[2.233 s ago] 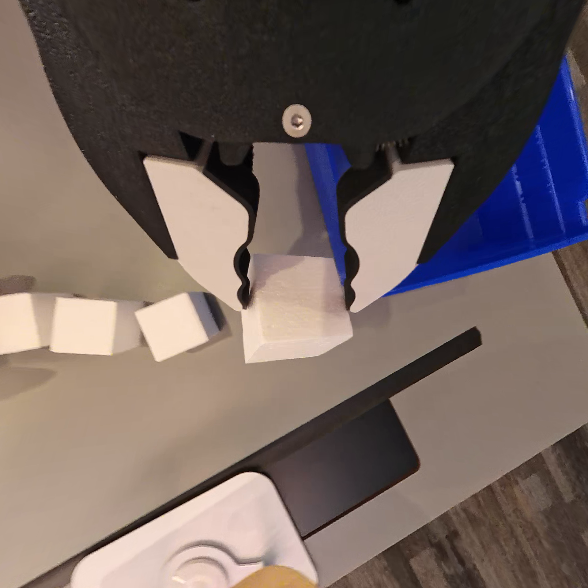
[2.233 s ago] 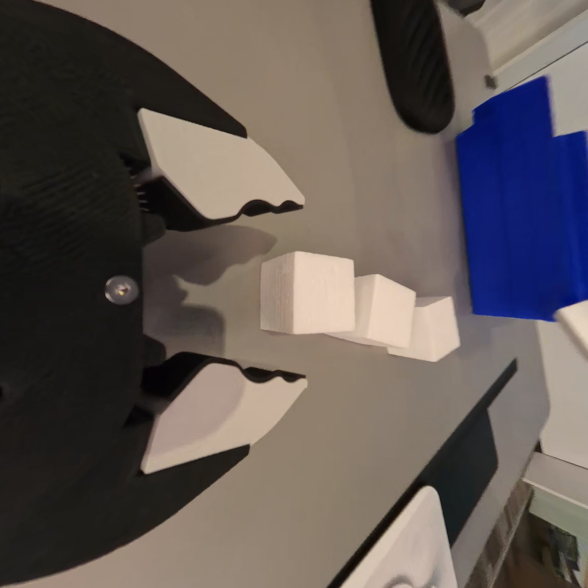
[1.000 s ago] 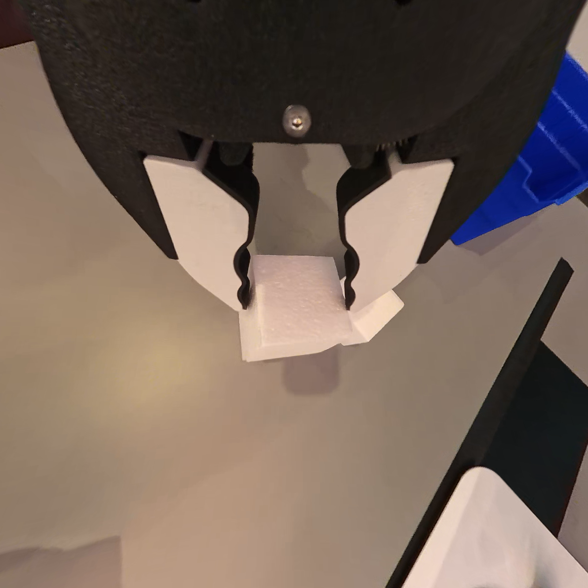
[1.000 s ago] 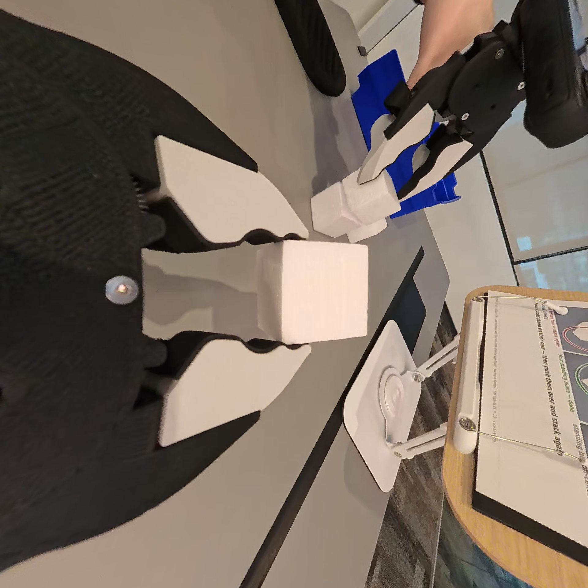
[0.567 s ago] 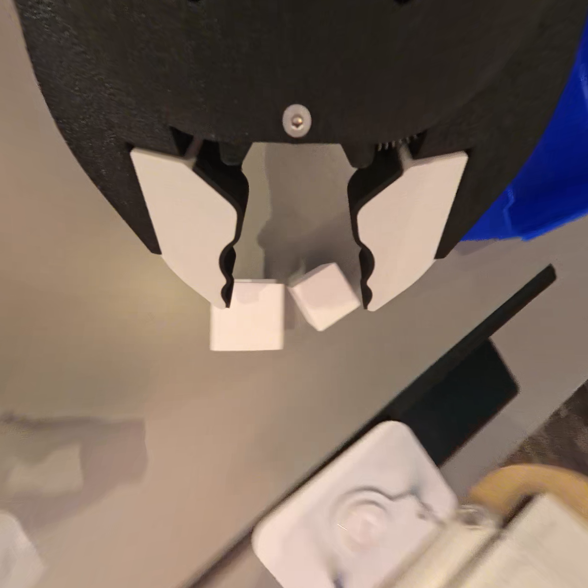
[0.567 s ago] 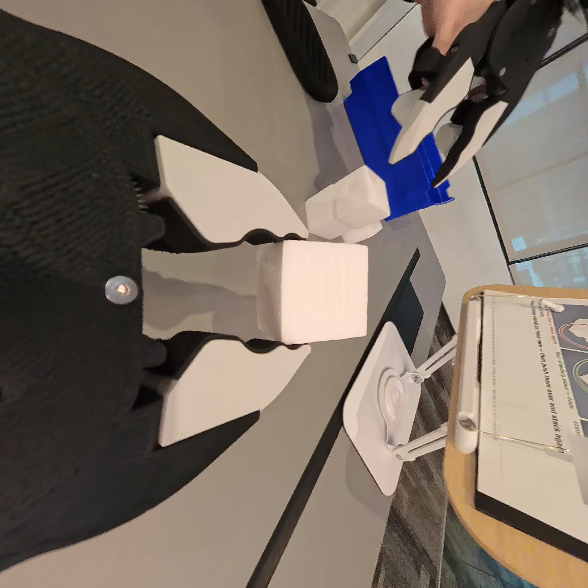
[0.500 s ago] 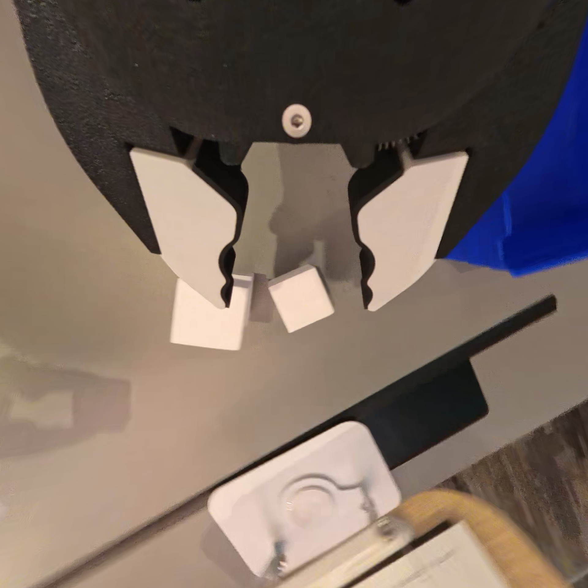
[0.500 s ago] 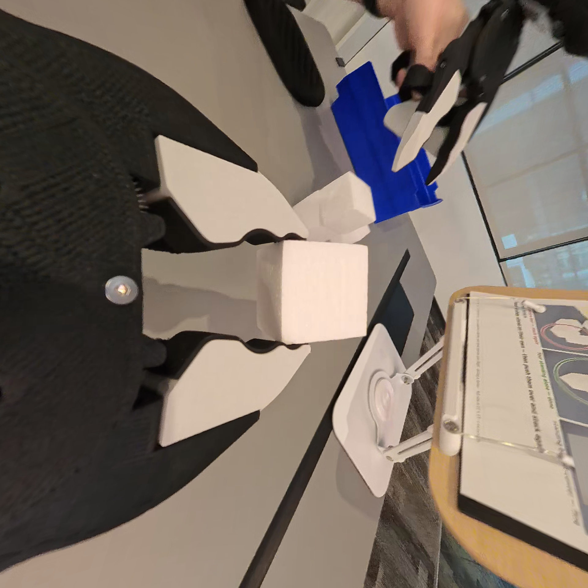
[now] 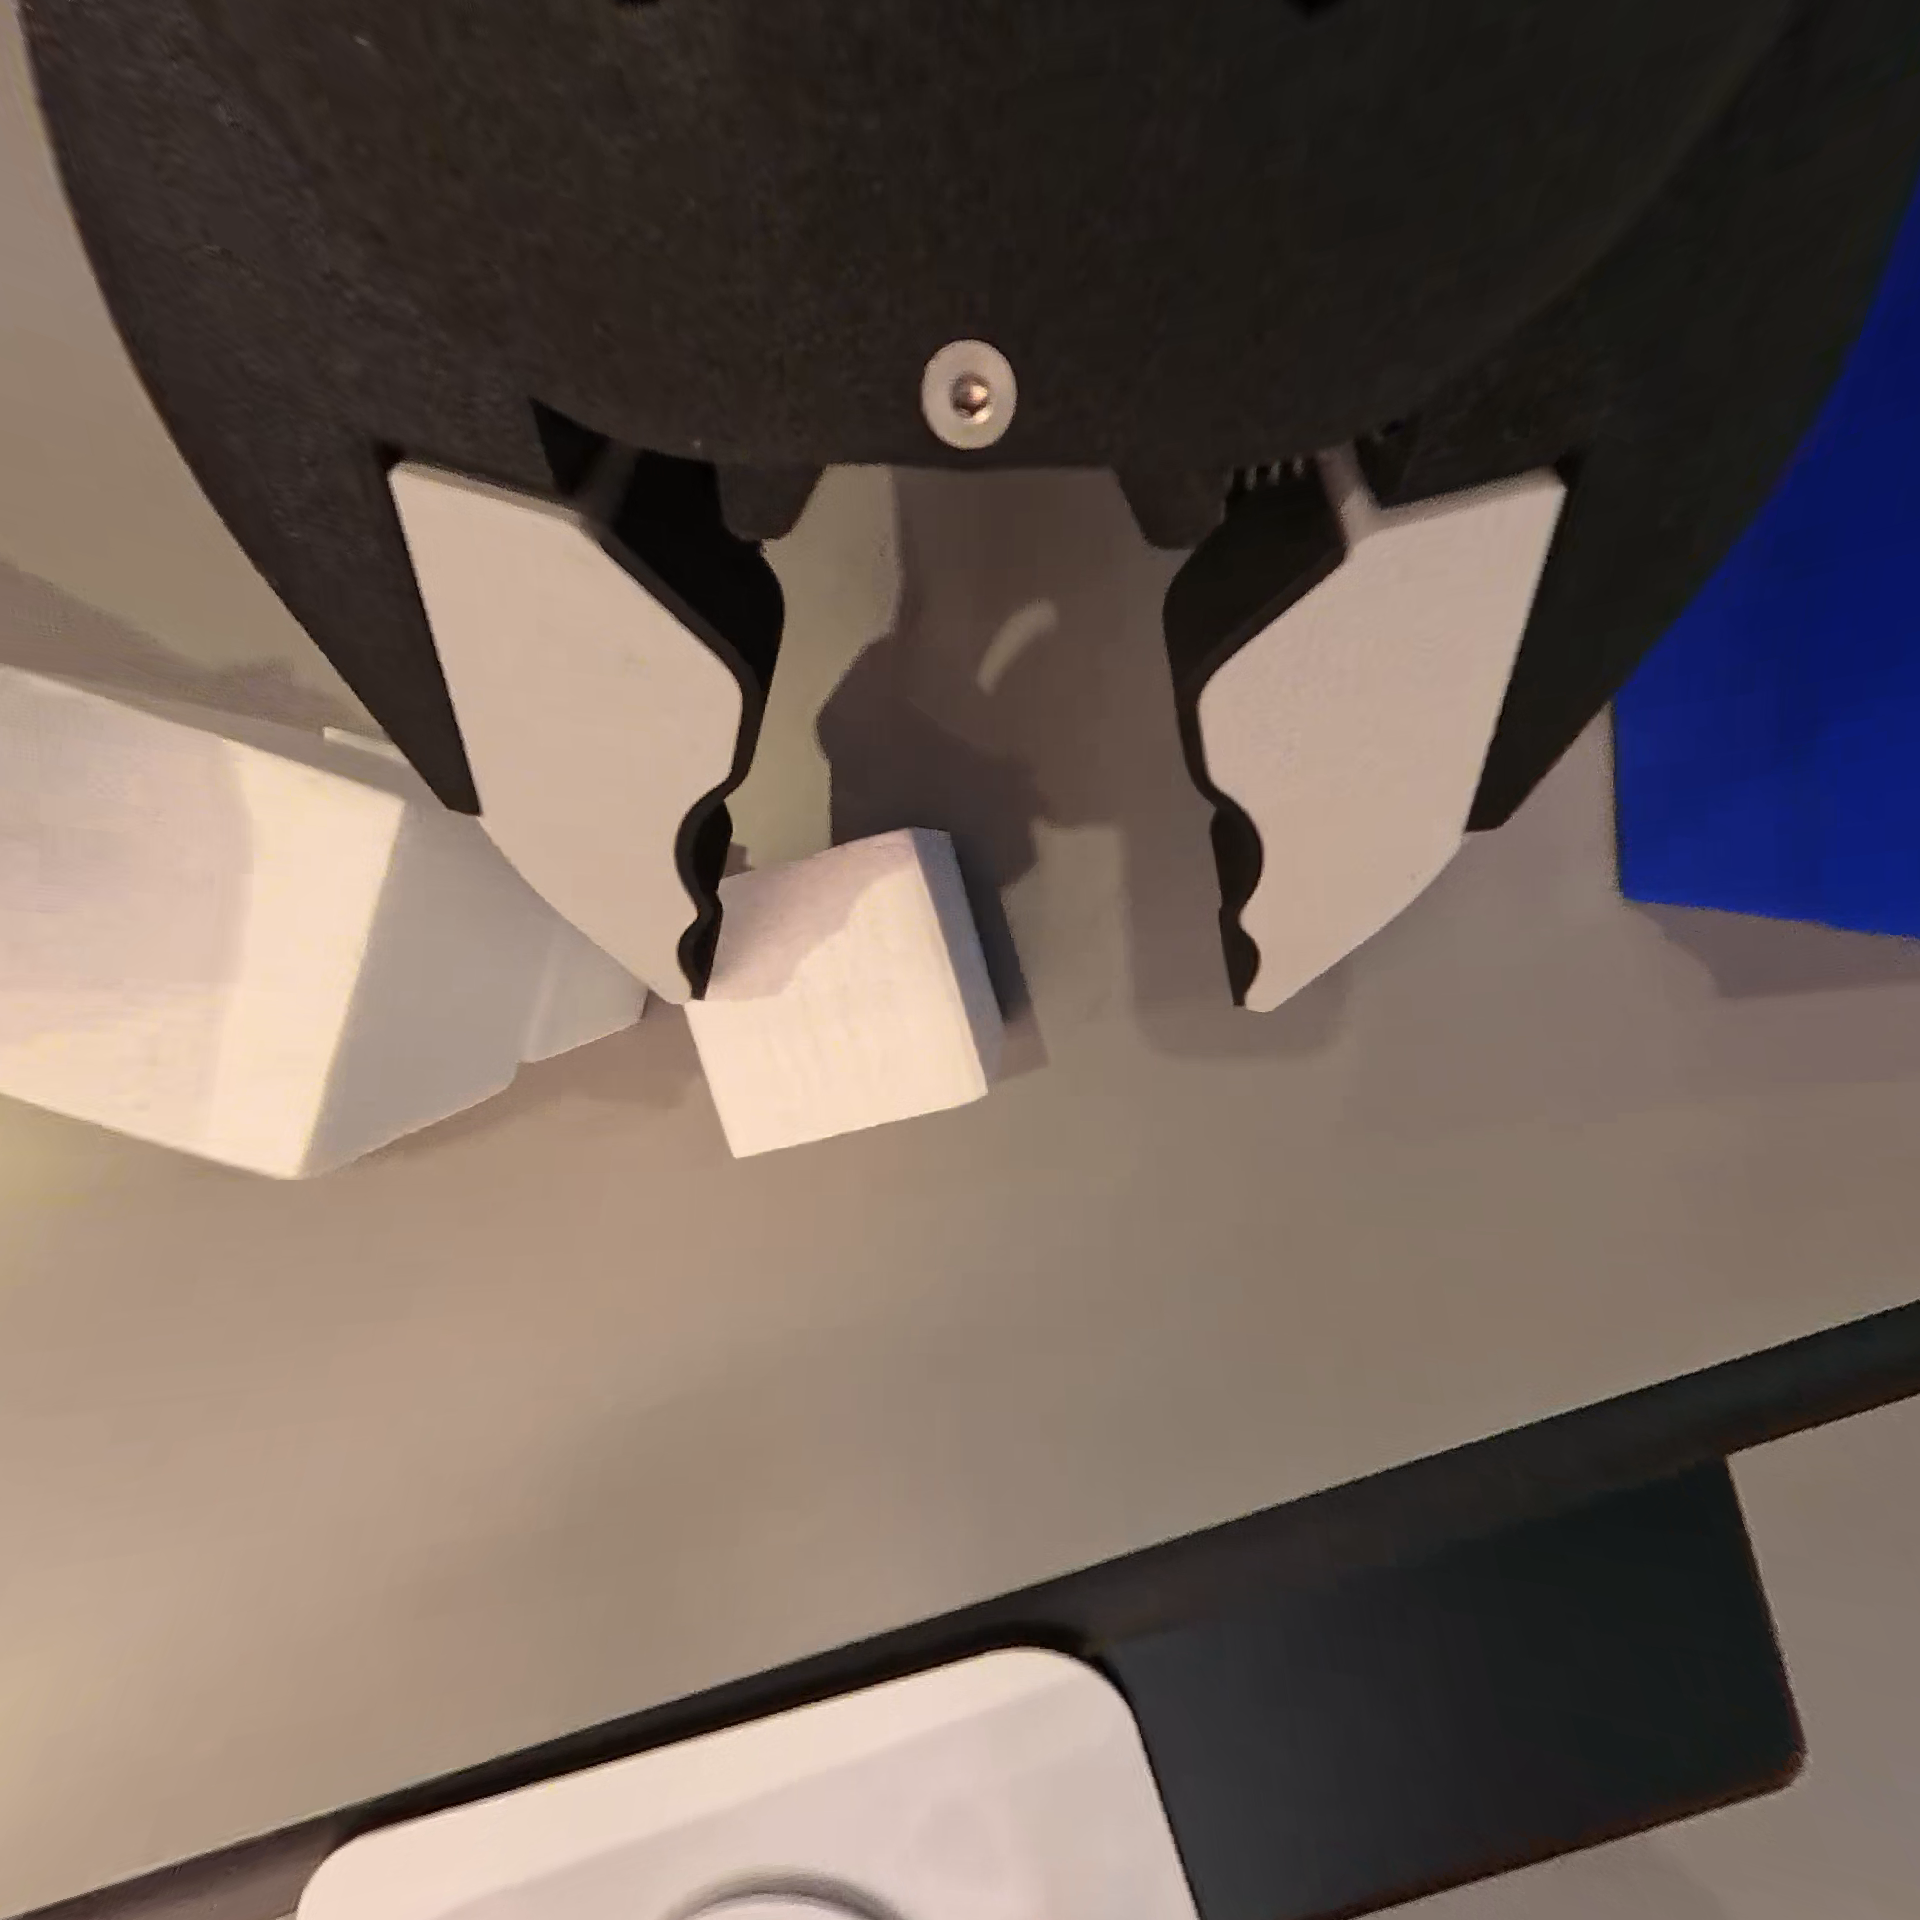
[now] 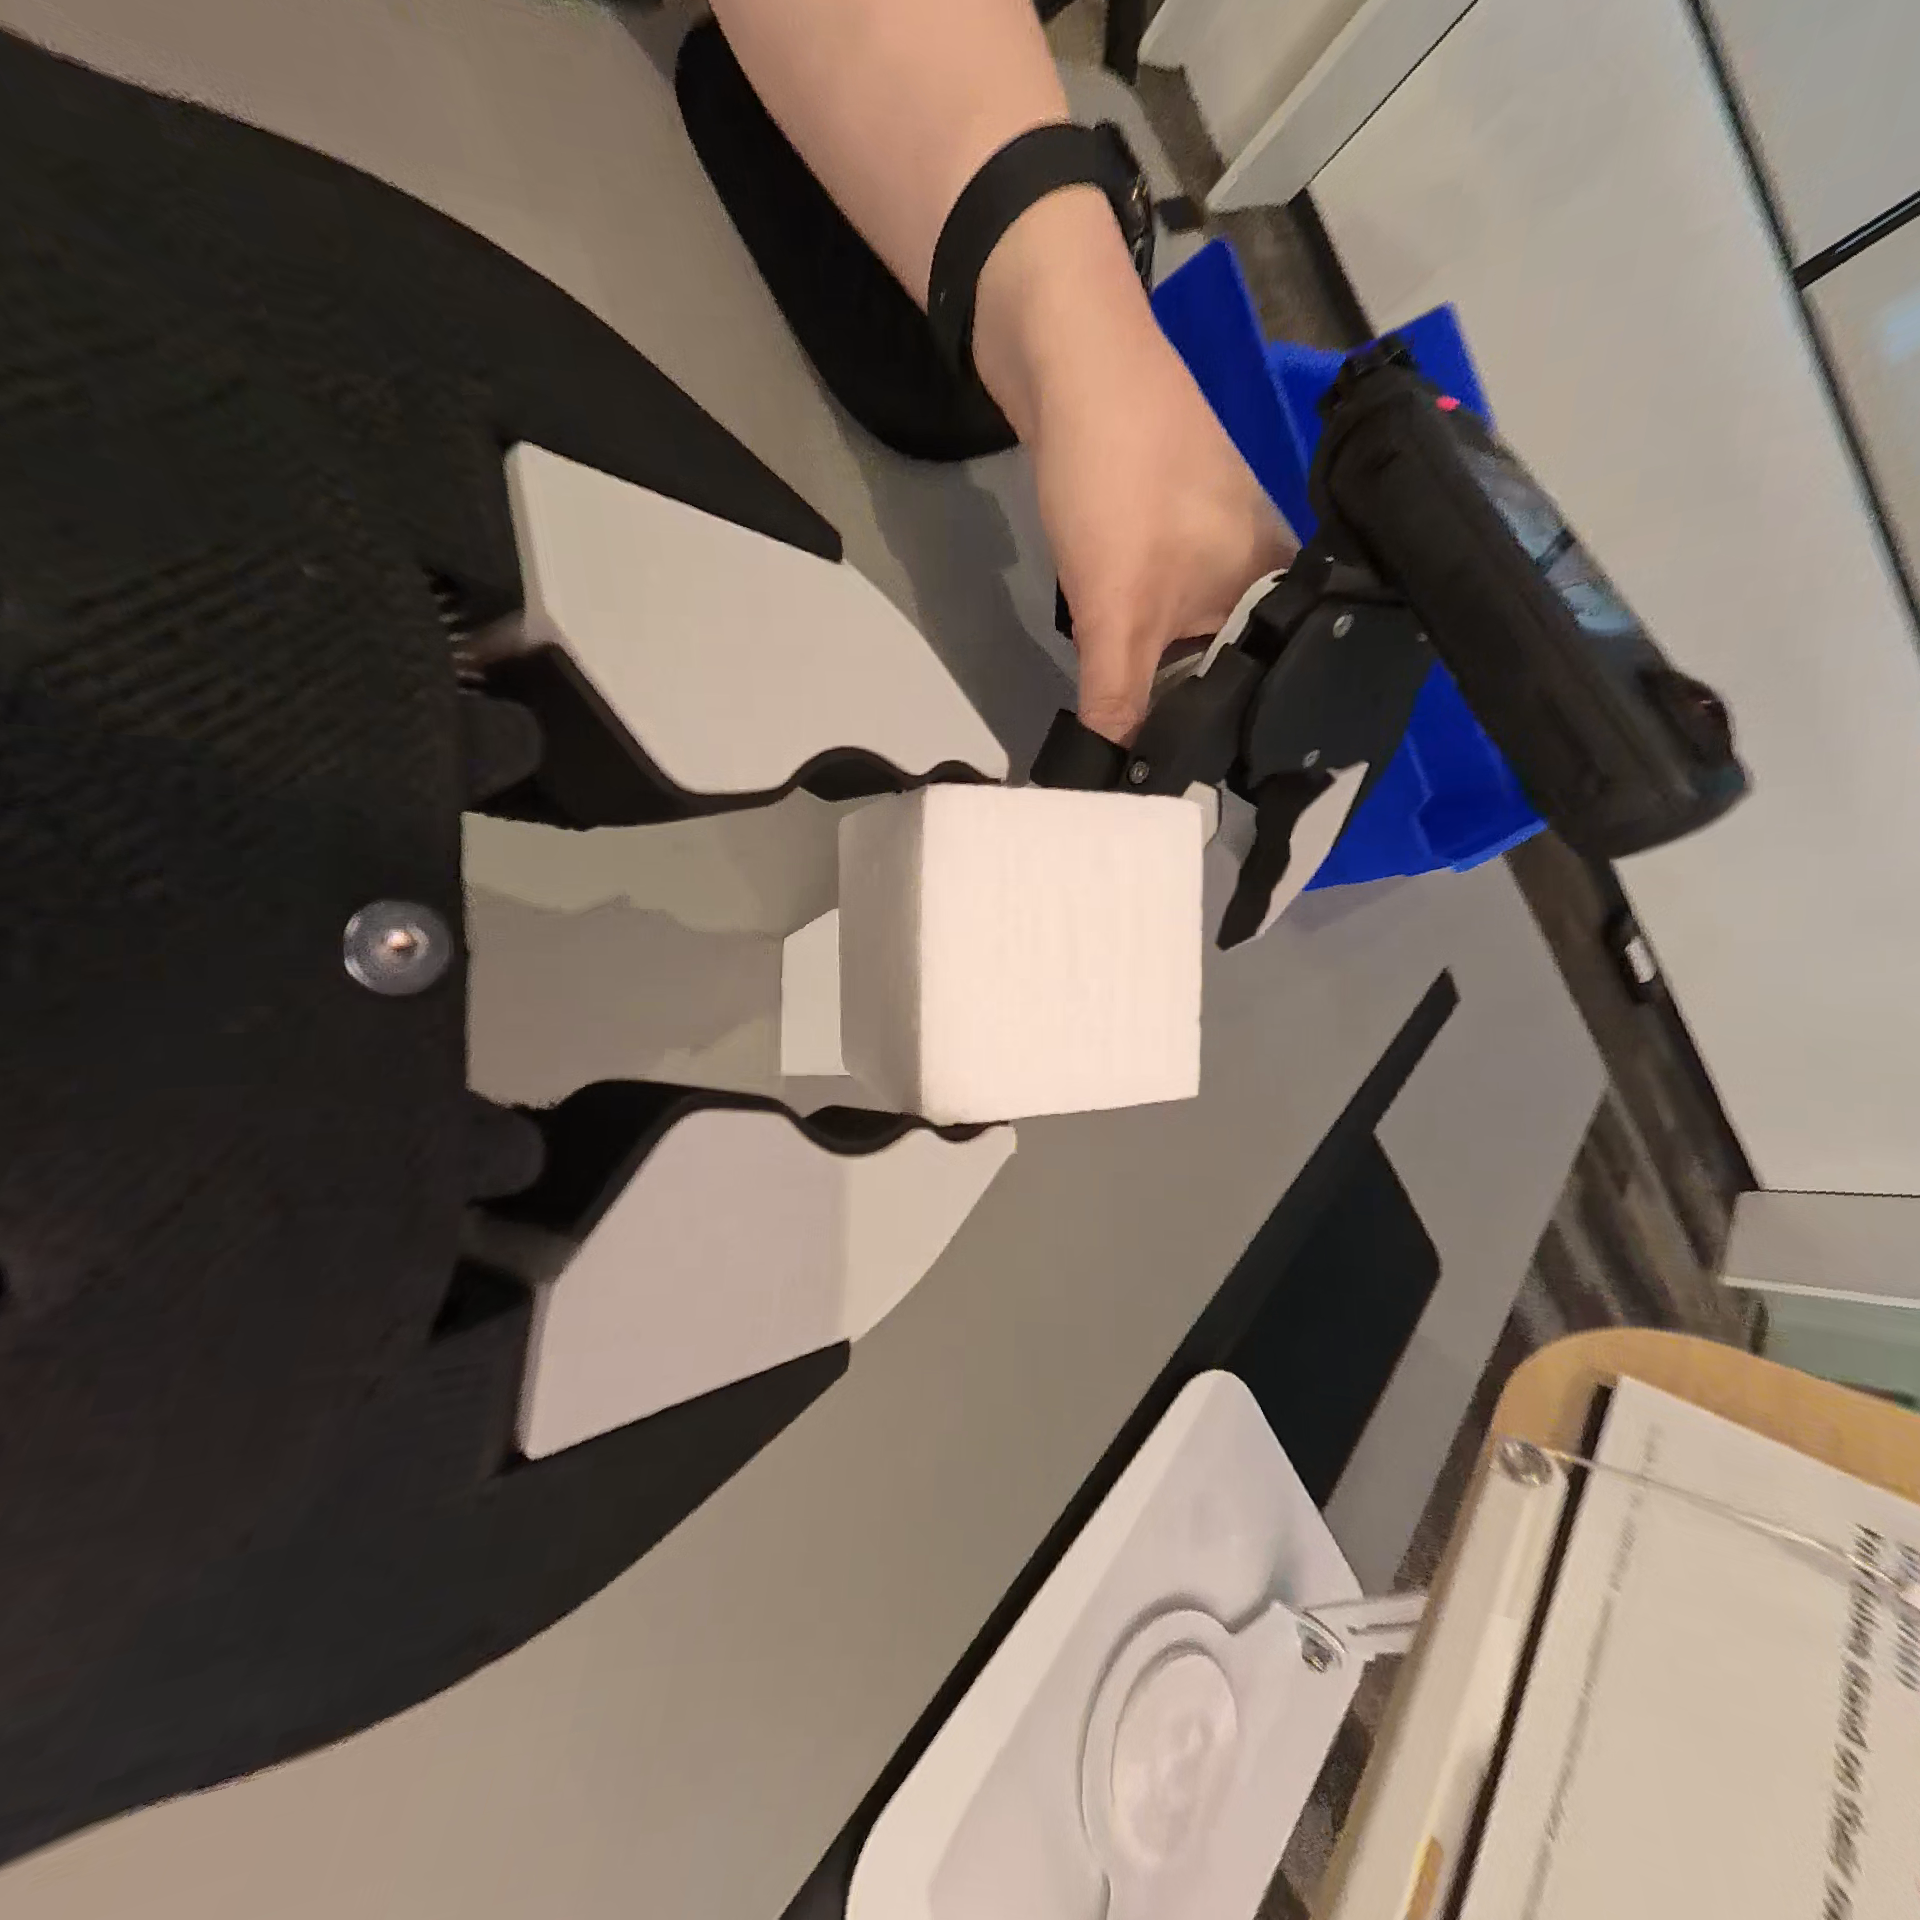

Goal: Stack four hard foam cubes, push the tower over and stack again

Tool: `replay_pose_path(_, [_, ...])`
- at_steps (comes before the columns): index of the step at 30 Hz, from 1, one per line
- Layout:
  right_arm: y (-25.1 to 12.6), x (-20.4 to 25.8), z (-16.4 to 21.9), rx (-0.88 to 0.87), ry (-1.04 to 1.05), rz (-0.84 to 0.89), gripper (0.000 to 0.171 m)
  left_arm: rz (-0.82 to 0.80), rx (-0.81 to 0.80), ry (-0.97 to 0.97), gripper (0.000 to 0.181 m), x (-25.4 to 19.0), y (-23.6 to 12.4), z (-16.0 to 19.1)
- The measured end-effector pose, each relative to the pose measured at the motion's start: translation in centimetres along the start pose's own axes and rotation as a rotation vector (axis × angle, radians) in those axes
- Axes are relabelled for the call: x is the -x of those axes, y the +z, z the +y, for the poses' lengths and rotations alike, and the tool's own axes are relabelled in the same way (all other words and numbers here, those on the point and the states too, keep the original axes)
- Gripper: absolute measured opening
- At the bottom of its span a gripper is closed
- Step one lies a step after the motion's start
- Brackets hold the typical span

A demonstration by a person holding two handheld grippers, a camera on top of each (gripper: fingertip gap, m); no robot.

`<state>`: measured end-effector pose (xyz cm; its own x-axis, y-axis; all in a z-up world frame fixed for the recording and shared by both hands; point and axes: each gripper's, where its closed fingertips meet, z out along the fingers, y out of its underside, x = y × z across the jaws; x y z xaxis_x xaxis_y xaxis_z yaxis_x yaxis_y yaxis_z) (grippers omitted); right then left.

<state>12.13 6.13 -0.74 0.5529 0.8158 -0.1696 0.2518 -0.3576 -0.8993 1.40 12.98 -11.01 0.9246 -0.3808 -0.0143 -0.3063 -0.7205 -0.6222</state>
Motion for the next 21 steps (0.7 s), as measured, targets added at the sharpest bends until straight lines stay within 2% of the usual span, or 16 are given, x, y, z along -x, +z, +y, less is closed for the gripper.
replay_pose_path(5, [2.3,-0.5,0.8,0.057,-0.045,0.062,0.058,0.025,0.021,0.006,0.093,0.1,0.2,0.0])
replay_pose_path(16, [3.2,-0.1,0.6,0.09,-0.06,0.057,0.058,-0.004,0.041,0.01,0.088,2.4,-1.0,0.9])
replay_pose_path(21, [3.8,-0.3,0.8,0.116,-0.065,0.094,0.058,0.033,0.067,0.044,0.094,0.9,-0.7,1.3])
